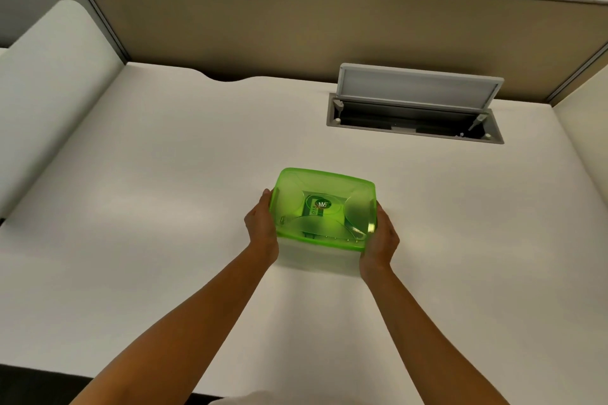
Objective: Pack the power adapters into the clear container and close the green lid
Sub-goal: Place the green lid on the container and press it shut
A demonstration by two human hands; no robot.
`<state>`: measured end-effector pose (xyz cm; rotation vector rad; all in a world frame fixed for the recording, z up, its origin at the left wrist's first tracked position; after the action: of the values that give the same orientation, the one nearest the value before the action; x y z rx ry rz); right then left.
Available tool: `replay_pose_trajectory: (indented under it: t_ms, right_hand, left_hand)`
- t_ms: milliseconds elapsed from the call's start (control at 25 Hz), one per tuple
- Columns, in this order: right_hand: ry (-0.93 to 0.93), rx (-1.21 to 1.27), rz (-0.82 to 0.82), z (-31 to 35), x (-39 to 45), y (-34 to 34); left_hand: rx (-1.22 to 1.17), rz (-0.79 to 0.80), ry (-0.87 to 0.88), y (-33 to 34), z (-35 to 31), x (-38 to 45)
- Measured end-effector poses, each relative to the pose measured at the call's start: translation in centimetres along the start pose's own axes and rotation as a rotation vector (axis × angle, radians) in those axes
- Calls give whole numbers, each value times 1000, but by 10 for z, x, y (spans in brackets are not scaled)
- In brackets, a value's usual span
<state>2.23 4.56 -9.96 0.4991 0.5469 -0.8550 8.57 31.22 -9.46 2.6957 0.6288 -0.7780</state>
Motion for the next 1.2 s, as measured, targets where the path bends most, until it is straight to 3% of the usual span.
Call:
replay_pose_trajectory:
  t_ms: [200, 440, 680, 880, 1200]
  right_hand:
    - [39, 57, -12, 10, 7, 20]
    - [-13, 37, 53, 57, 52, 79]
    - [-74, -26, 15, 83, 102, 119]
    - [-185, -103, 43, 93, 124, 131]
    - [-109, -189, 69, 93, 141, 136]
  left_hand:
    - [-97, -5, 6, 20, -8, 8]
    - [-141, 42, 98, 78, -45, 46]
    - [-107, 69, 148, 130, -69, 98]
    - [-164, 79, 93, 143, -62, 124]
    - [-93, 109, 84, 147, -66, 136]
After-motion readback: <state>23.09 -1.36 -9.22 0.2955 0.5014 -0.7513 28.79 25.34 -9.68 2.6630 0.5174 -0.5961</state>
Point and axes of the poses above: each hand's wrist, its own x-axis towards the middle knuckle, its own y-axis out of the palm, z = x × y, the point moved 9 cm from there along x, towards the middle knuckle, and after that the axes turned 7 degrees about y, right-handed, at the moved point
